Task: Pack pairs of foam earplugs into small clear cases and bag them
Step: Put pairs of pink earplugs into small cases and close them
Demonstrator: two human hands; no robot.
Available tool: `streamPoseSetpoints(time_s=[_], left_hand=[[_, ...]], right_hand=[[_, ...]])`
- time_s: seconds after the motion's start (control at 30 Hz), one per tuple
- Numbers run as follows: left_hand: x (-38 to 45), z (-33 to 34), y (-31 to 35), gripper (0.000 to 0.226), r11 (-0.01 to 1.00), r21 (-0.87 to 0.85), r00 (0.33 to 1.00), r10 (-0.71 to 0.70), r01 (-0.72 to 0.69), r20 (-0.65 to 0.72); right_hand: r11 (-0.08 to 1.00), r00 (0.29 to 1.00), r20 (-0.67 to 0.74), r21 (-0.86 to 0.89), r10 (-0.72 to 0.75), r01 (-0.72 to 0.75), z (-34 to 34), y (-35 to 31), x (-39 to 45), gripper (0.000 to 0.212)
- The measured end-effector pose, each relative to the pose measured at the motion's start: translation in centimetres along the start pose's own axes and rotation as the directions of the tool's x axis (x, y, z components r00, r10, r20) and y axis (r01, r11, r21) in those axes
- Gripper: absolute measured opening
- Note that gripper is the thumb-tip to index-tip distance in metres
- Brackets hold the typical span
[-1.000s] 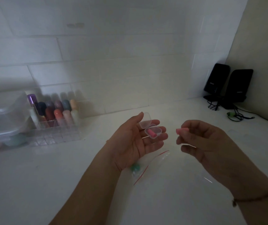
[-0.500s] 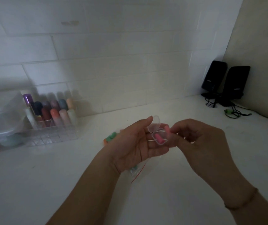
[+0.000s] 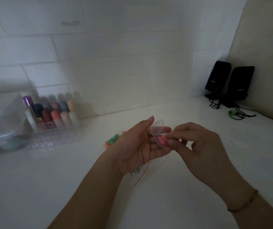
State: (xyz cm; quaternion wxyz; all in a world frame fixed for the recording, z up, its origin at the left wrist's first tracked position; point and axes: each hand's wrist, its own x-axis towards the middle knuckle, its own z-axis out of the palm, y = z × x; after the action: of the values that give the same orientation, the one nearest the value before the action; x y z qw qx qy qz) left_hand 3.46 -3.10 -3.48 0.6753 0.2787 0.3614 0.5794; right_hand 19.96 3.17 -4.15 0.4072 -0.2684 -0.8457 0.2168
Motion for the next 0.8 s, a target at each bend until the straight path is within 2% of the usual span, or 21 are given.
streamPoseSetpoints(time_s=[0.07, 0.17, 0.2, 0.3, 0.43, 0.5, 0.57, 0.63, 0.73, 0.8], left_hand=[[0.1, 0.0, 0.0, 0.065, 1.000, -0.006, 1.000, -0.001, 0.001, 0.001], [0.0, -0.1, 0.0, 0.039, 0.999, 0.020, 0.999, 0.043, -0.043, 0.008], [0.0, -0.1, 0.0, 0.037, 0.997, 0.048, 0.998, 0.062, -0.062, 0.010], [-0.2, -0.2, 0.0, 0.043, 0.980, 0.168, 0.994, 0.110, -0.111, 0.012], [-0.7, 0.4, -0.4, 0.067, 0.914, 0.372, 0.986, 0.163, -0.165, 0.037], [-0.8, 0.8, -0.5, 0.080, 0.885, 0.428, 0.983, 0.167, -0.183, 0.076], [-0.8, 1.0, -0.6, 0.089, 0.871, 0.458, 0.984, 0.165, -0.178, 0.067], [-0.8, 1.1, -0.6, 0.094, 0.878, 0.443, 0.983, 0.177, -0.182, 0.052], [-0.9, 0.8, -0.4, 0.093, 0.898, 0.395, 0.979, 0.202, -0.195, 0.025], [-1.0, 0.6, -0.1, 0.091, 0.874, 0.445, 0.978, 0.205, -0.196, 0.030]], right_hand=[[0.999, 1.000, -0.009, 0.047, 0.028, -0.027, -0.1, -0.1, 0.0, 0.014], [0.967, 0.985, -0.092, 0.222, 0.144, -0.121, -0.2, 0.0, 0.3, 0.023], [0.953, 0.976, -0.120, 0.265, 0.184, -0.147, -0.3, 0.1, 0.4, 0.024], [0.944, 0.972, -0.100, 0.277, 0.213, -0.179, -0.5, 0.1, 0.5, 0.024], [0.970, 0.980, 0.099, 0.151, 0.174, -0.188, -0.6, -0.1, 0.2, 0.028], [0.976, 0.975, 0.138, 0.109, 0.175, -0.190, -0.6, 0.2, 0.3, 0.025], [0.974, 0.971, 0.158, 0.108, 0.179, -0.198, -0.6, 0.5, 0.4, 0.022], [0.986, 0.977, 0.178, 0.098, 0.116, -0.135, -0.6, 0.7, 0.4, 0.022], [0.982, 0.970, 0.243, 0.179, 0.010, -0.055, -1.2, 0.7, 0.3, 0.027], [0.987, 0.958, 0.284, 0.161, -0.043, -0.003, -1.8, 0.7, 0.5, 0.036]])
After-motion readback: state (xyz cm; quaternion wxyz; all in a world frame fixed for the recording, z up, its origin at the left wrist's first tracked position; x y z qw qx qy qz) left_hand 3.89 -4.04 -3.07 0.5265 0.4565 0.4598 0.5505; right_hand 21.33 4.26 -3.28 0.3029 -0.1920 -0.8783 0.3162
